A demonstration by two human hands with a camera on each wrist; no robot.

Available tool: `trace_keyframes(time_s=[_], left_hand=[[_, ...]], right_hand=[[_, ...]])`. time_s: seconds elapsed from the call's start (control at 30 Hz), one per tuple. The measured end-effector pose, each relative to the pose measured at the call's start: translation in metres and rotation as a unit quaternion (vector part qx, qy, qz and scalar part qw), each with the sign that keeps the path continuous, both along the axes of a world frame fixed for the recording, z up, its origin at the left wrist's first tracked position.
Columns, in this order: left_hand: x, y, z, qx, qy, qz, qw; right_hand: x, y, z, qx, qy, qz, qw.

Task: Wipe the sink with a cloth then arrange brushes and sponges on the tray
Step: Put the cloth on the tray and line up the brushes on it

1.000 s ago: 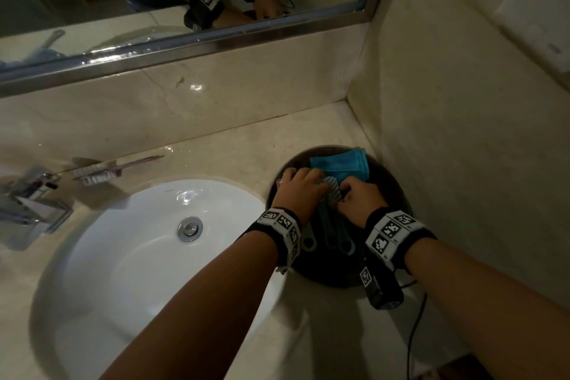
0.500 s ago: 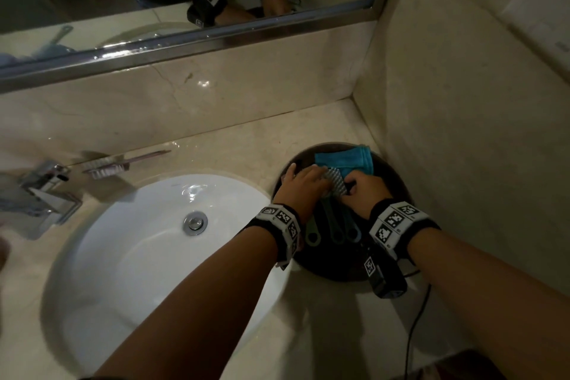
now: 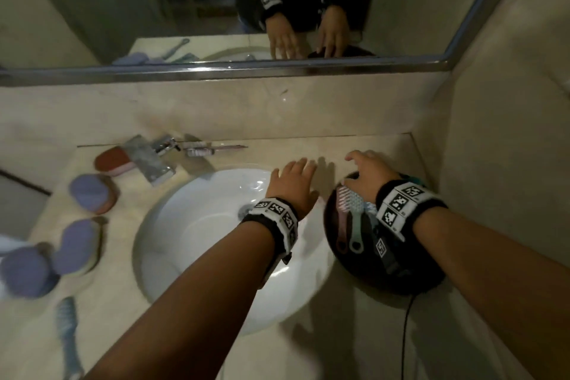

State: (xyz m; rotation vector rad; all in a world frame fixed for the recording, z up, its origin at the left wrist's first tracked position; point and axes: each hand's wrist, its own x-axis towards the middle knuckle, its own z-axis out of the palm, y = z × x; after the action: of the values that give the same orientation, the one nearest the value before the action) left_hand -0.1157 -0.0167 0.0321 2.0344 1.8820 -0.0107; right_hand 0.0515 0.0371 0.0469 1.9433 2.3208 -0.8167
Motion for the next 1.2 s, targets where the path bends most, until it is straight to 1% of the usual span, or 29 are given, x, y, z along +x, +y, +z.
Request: trace_keyframes(time_s=[0.2, 0.33, 0.47, 0.57, 0.73, 0.93, 1.07, 1.2], left_hand=[[-0.065, -0.036, 0.013, 0.013, 0.013, 0.083, 0.996], [-0.102, -0.057, 0.013, 0.013, 0.015, 0.121, 0.992], [-0.136, -0.073, 0.003, 0.002, 0.011, 0.145, 0.989], [-0.161, -0.076, -0.008, -0.008, 0.011, 0.140, 0.990], [-0.185, -0.065, -0.027, -0.017, 0.007, 0.106, 0.994], [-0.187, -0.042, -0.044, -0.018, -0.007, 0.098, 0.995], [-0.185, -0.014, -0.056, -0.001, -0.008, 0.126, 0.992], [-0.182, 0.015, -0.068, 0.006, 0.008, 0.165, 0.986]], right_hand=[[-0.074, -0.012, 0.016, 0.010, 0.008, 0.077, 0.997], [-0.115, -0.020, 0.019, 0.012, -0.003, 0.116, 0.993], [-0.153, -0.023, 0.014, 0.012, -0.016, 0.139, 0.990], [-0.180, -0.021, 0.005, 0.003, -0.021, 0.141, 0.990], [-0.208, -0.013, -0.013, -0.004, -0.031, 0.116, 0.993], [-0.214, 0.008, -0.038, -0.003, -0.023, 0.100, 0.995], [-0.221, 0.033, -0.051, -0.004, -0.017, 0.114, 0.993], [-0.232, 0.060, -0.066, 0.027, -0.010, 0.141, 0.990]])
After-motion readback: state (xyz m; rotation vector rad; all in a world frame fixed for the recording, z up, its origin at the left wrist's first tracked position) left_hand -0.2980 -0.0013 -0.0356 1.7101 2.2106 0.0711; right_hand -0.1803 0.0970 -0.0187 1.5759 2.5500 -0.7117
